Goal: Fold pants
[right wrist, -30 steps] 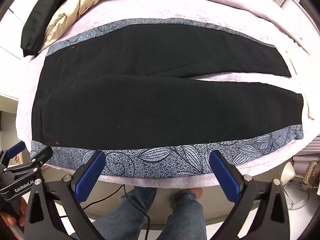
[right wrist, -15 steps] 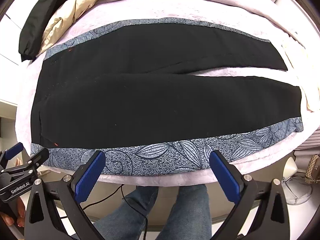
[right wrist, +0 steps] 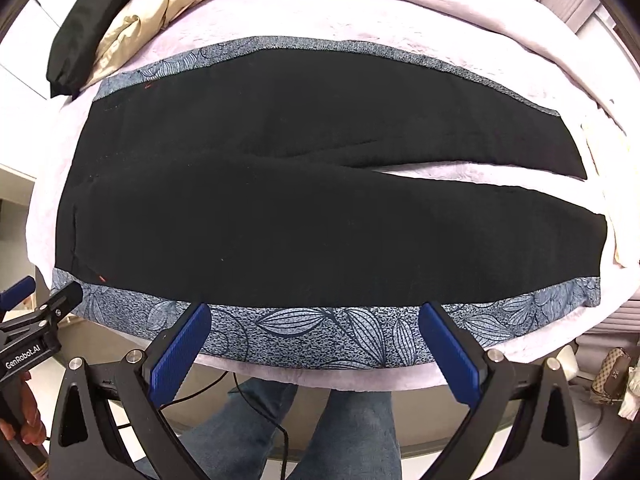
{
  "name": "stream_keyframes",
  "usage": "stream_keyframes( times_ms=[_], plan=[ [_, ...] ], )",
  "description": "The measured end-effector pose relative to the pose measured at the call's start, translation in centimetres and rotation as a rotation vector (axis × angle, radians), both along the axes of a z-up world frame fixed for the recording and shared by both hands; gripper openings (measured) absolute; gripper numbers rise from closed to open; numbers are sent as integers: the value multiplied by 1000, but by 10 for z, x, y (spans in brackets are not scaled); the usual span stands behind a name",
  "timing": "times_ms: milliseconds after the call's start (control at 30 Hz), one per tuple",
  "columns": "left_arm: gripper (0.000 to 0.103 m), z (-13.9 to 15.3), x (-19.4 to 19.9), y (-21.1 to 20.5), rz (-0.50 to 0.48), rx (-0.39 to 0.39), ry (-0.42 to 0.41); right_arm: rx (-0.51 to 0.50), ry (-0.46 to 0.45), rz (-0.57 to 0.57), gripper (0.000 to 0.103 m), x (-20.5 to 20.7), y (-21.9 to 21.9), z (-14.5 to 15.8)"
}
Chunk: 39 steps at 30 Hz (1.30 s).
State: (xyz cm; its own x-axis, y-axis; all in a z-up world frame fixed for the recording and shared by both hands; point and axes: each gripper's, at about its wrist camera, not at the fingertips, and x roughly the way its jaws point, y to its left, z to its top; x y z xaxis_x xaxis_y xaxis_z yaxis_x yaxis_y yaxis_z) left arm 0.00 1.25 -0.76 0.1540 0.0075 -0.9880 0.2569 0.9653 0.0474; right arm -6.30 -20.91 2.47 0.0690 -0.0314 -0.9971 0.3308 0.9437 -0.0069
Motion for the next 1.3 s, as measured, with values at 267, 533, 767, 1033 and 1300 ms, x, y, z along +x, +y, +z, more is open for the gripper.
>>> stream_keyframes(
  times_ms=[267, 533, 767, 1033, 1300],
  plan=[
    [103, -8, -1, -10, -4, 27, 19, 19, 23, -5, 103, 0, -8, -10],
    [103, -11, 0, -17, -19, 38, 20, 31, 36, -24, 103, -3, -12, -19],
    [103, -15, 0, -18, -19, 46, 23, 35, 41, -32, 103, -5, -15, -24],
    [103, -18, -1, -17, -15, 47, 27, 34, 58, -28, 103, -5, -15, -29],
    [103, -21, -2, -13, -10, 44, 29, 33, 62, -24, 103, -4, -11, -29]
  ],
)
